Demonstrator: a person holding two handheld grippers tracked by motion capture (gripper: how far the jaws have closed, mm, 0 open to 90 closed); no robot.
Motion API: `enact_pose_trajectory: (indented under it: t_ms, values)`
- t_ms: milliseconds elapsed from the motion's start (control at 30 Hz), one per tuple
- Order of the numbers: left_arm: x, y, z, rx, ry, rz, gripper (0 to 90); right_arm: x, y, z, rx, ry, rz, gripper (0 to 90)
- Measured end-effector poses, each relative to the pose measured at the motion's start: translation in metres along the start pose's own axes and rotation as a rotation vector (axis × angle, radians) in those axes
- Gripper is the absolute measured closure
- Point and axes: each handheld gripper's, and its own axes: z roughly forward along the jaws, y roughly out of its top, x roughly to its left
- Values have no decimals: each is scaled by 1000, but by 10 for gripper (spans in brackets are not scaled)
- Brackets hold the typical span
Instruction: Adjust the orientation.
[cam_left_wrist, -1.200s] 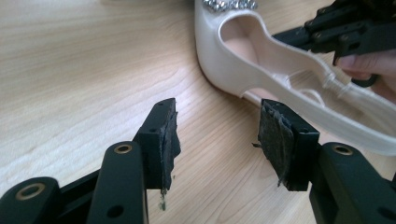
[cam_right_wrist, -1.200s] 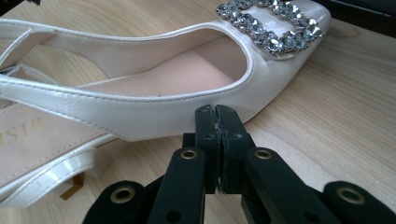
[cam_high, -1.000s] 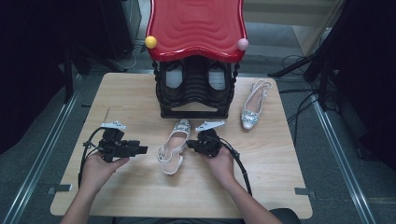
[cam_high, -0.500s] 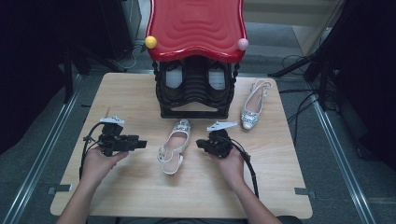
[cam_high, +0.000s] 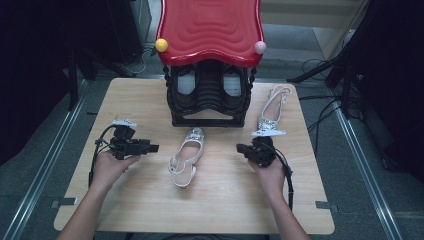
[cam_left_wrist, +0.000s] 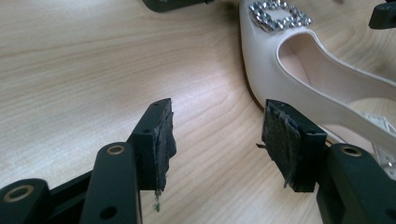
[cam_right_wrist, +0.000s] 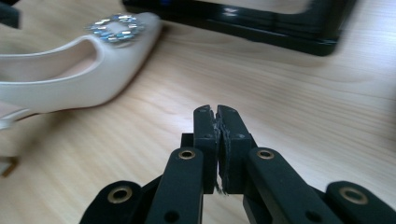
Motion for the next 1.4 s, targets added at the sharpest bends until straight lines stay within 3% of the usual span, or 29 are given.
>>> enact_pose_trajectory:
  t_ms: [67,100,233,267,500,933,1033,1400]
  values:
    - [1,0,1,-3,0,-4,435,-15,0,-5,-7,-29,28,878]
    - [2,1,2,-2,2,-5,435,-15,0,-5,-7,-29,28,878]
    - [3,0,3,8,5,-2,436,-38,1,-11,-33,-78,64,880]
    - [2,0,3,6,7,-3,436,-48,2,-12,-41,-96,86,881]
    - [1,-5,2,7,9,3,436,-71,7,-1,-38,-136,122,880]
    - [2,-17,-2,21,23,0,435,-73,17,32,19,-152,111,882]
    - [2,-18,-1,25,24,2,433,-74,17,34,25,-150,131,884]
    - [2,-17,-1,21,18,2,430,-76,15,30,41,-181,136,890]
